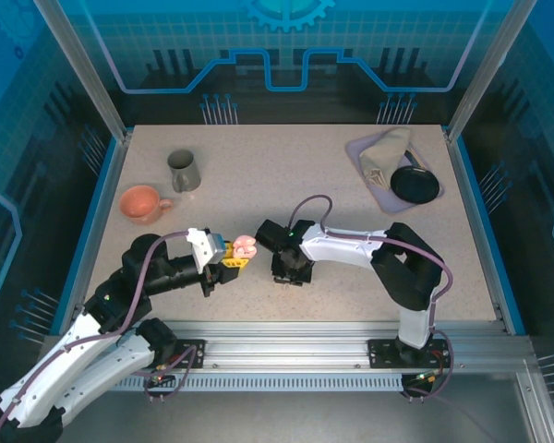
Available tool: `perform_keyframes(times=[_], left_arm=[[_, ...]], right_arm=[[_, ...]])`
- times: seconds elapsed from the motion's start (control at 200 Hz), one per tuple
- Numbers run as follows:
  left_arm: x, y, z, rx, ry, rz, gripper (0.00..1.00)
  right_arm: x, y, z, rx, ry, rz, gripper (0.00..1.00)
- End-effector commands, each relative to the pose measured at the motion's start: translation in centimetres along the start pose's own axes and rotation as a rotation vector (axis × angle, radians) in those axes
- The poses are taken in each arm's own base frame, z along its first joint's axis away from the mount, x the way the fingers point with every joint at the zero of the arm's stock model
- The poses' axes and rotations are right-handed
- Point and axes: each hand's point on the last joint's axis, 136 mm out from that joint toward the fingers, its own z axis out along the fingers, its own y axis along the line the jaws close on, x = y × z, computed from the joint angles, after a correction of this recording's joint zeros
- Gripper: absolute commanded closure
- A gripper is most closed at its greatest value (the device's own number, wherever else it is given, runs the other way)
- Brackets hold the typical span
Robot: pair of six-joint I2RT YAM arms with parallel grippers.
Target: Insert the wireless bluetooth earbuds into the charging case
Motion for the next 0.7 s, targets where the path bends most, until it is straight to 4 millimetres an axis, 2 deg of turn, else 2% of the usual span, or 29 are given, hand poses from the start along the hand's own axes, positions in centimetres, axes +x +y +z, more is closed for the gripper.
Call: perform_keyframes(times=[0.0,0.145,0.48,0.695], left_arm=[[0.4,0.3,0.5,-0.007,-0.009,-0.036,1.0],[0.9,0.4,0.9,-0.006,-0.018,-0.068,1.0],[0.6,0.5,0.6,-0.021,-0.015,-0.047,1.0],[0.6,0.6,0.6,-0.024,-0.014,-0.04,1.0]], right_arm=[[-0.1,-1.3,-1.0,0.011,-0.015,-0.023,0.75],[0.1,-1.7,-0.5,0.004,0.024,-0.019,0.74],[0.5,-1.7,0.8,0.048,0.095,-0.075,0.69],[-0.1,-1.8,0.3,0.065,0.073,-0.093,0.67]])
